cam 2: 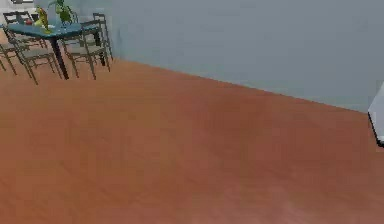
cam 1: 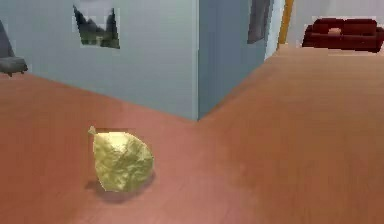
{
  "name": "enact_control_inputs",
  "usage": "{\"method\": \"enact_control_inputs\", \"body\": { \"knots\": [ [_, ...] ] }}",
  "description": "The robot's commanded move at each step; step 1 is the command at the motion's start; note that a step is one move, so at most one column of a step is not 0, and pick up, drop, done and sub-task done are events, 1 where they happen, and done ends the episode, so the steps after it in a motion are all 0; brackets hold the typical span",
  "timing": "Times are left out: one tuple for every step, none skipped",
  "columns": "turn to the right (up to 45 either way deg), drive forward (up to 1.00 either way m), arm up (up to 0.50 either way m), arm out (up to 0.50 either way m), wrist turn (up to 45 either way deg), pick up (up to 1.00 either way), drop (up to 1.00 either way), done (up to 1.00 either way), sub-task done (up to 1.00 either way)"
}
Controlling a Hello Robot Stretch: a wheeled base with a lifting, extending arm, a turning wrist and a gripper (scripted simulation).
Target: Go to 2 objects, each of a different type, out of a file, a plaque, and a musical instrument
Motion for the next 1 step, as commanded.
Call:
{"method": "enact_control_inputs", "body": {
  "knots": [
    [39.0, 0.0, 0.0, 0.0, 0.0, 0.0, 0.0, 0.0, 0.0]
  ]
}}
